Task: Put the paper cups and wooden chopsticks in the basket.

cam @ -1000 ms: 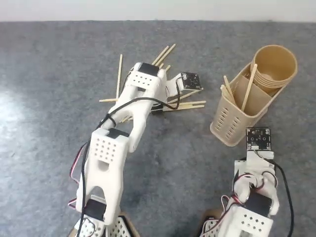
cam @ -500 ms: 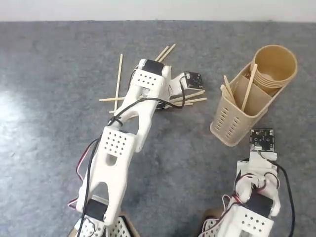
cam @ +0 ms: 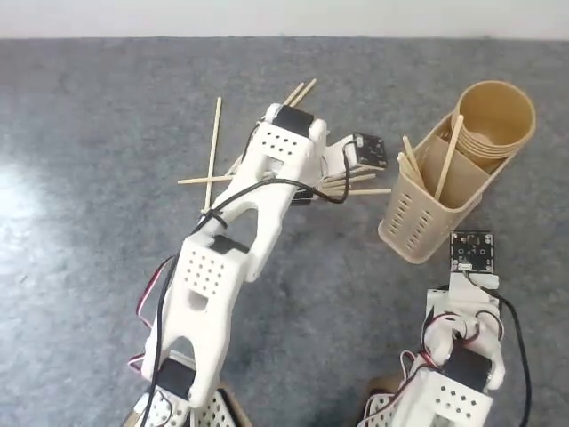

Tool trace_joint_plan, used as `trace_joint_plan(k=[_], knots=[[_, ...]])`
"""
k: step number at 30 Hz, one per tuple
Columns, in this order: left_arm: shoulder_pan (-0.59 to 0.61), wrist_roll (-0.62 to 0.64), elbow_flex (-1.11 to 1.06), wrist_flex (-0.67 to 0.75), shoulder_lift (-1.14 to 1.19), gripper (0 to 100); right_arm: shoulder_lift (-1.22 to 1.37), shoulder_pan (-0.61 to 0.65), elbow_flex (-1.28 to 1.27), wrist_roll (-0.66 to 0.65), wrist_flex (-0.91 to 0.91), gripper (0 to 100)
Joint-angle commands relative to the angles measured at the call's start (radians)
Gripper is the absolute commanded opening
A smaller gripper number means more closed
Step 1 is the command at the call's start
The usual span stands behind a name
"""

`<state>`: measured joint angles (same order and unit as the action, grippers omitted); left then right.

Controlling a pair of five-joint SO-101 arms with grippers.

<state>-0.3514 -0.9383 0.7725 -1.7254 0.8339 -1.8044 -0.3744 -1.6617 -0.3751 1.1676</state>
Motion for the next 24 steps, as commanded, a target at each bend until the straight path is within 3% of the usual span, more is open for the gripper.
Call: trace_joint_plan(k=[1, 17, 24], knots=[[-0.008, 0.048, -0.039, -0.031, -0.157, 1, -0.005, -0.012, 0.005, -0.009, -0.010, 19.3], [0.081, 0.083, -0.306, -0.029, -0.414, 1, -0.005, -0.012, 0.002, -0.009, -0.010, 19.3], [0.066, 0.187, -0.479, 0.020, -0.623, 1, -0.005, -0.012, 0.002, -0.009, -0.010, 19.3]])
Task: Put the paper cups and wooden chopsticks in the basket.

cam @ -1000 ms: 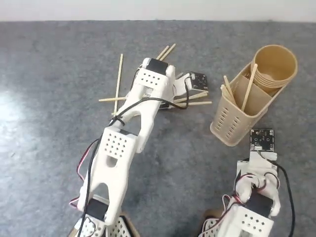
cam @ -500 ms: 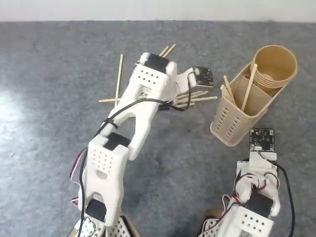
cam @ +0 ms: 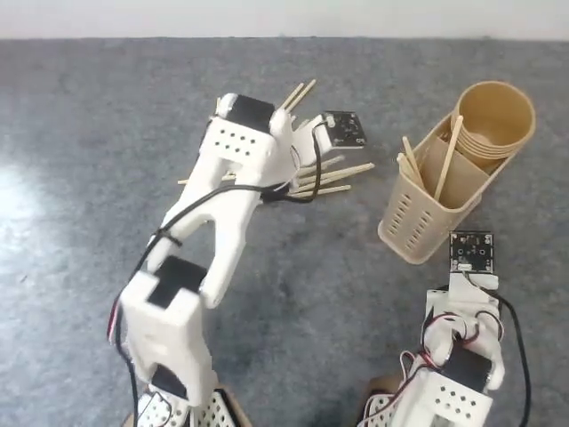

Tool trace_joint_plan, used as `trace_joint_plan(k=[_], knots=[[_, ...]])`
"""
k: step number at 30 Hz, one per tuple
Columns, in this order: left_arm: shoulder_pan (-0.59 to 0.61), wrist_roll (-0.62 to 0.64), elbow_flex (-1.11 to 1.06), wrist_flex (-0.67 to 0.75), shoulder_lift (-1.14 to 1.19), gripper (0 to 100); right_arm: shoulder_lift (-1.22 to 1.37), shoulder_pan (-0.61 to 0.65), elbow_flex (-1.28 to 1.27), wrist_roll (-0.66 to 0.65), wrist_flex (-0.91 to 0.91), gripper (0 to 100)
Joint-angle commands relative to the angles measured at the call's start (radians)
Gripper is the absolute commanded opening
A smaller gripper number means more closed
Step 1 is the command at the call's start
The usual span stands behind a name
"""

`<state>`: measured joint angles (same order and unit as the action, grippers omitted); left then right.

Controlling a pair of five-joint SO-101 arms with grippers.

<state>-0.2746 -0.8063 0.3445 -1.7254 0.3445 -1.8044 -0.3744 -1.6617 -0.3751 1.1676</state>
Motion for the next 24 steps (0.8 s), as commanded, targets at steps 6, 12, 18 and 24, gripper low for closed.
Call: trace_joint_plan(k=[6, 12, 18, 24], knots=[[-0.064, 0.126, -0.225, 0.138, -0.394, 1, -0.005, -0.012, 0.000, -0.009, -0.010, 19.3], [-0.071, 0.222, -0.259, 0.138, -0.531, 1, -0.005, -0.012, 0.000, -0.009, -0.010, 19.3], [-0.005, 0.233, -0.377, 0.147, -0.543, 1, -0.005, -0.013, 0.000, -0.011, -0.010, 10.2], [0.051, 0.241, -0.536, 0.293, -0.549, 1, -0.005, -0.012, 0.003, -0.011, -0.010, 4.5]])
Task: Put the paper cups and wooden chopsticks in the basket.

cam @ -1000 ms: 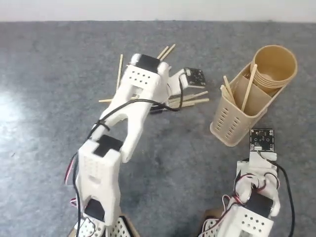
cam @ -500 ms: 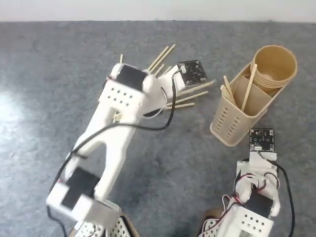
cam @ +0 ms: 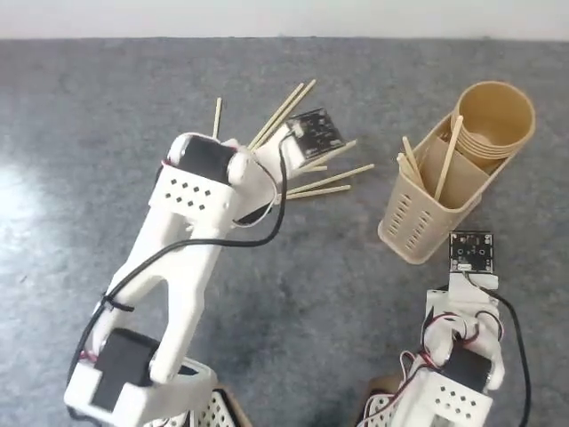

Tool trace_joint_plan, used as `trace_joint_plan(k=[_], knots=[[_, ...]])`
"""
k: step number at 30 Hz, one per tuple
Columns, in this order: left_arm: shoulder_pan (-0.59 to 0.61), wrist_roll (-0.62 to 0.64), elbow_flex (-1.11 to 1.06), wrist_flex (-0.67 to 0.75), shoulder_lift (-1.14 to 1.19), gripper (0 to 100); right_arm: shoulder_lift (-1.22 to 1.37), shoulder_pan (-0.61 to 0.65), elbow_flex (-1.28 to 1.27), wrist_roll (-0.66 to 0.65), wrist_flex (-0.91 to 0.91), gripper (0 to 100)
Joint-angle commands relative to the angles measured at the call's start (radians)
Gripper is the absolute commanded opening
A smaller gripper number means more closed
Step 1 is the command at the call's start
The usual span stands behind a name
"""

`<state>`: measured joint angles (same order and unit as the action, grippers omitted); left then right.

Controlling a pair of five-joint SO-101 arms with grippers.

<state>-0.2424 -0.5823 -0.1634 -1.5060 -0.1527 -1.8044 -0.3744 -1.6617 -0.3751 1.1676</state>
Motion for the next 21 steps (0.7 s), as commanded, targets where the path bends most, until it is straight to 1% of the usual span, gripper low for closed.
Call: trace_joint_plan(k=[1, 4, 7, 11, 17, 21], knots=[[0.015, 0.035, -0.044, 0.097, -0.069, 1, -0.005, -0.013, 0.005, -0.009, -0.010, 4.9], [-0.021, 0.115, -0.099, 0.183, -0.166, 1, -0.005, -0.015, 0.008, -0.009, -0.010, 4.3], [-0.087, 0.169, -0.208, 0.265, -0.307, 1, -0.005, -0.013, 0.006, -0.009, -0.010, 4.3], [-0.141, 0.262, -0.453, 0.451, -0.517, 1, -0.005, -0.013, 0.002, -0.009, -0.010, 4.3], [-0.141, 0.411, -0.886, 0.798, -0.781, 1, -0.005, -0.013, -0.002, -0.009, -0.010, 4.3], [-0.141, 0.491, -1.064, 0.933, -0.916, 1, -0.005, -0.012, -0.002, -0.008, -0.010, 4.3]])
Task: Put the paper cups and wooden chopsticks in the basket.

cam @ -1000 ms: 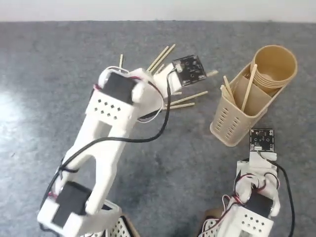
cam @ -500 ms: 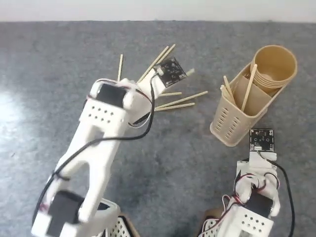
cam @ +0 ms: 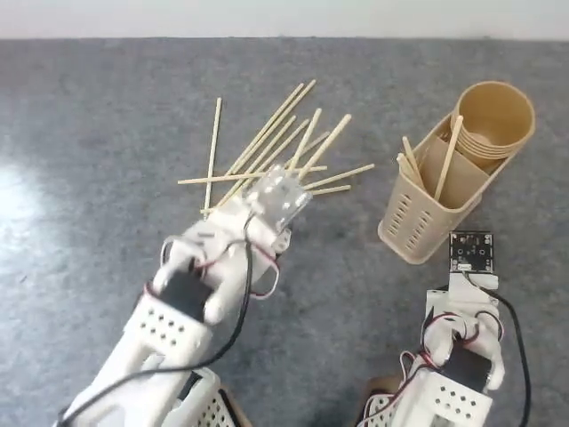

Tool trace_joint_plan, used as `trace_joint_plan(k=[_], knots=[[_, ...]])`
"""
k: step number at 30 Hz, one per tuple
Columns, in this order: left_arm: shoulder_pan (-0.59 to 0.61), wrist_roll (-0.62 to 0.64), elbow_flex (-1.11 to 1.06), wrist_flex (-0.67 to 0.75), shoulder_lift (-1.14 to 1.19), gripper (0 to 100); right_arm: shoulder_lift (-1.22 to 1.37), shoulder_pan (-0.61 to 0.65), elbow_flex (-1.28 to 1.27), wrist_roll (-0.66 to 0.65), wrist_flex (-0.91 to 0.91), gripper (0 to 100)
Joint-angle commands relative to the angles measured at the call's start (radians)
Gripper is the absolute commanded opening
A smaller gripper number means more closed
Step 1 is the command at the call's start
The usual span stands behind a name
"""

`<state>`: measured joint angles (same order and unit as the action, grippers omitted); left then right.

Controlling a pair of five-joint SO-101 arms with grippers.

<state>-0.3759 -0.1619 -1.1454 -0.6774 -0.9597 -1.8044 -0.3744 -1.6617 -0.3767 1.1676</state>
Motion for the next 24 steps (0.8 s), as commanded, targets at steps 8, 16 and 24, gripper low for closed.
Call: trace_joint_plan(k=[8, 16, 24], knots=[[-0.005, 0.222, -0.200, 0.181, -0.348, 1, -0.005, -0.012, -0.021, -0.006, -0.048, 4.3], [-0.015, 0.153, -0.163, 0.166, -0.462, 1, -0.005, -0.015, -0.020, -0.008, -0.050, 4.3], [-0.126, 0.110, -0.079, 0.233, -0.460, 1, -0.005, -0.013, -0.020, -0.008, -0.053, 4.3]])
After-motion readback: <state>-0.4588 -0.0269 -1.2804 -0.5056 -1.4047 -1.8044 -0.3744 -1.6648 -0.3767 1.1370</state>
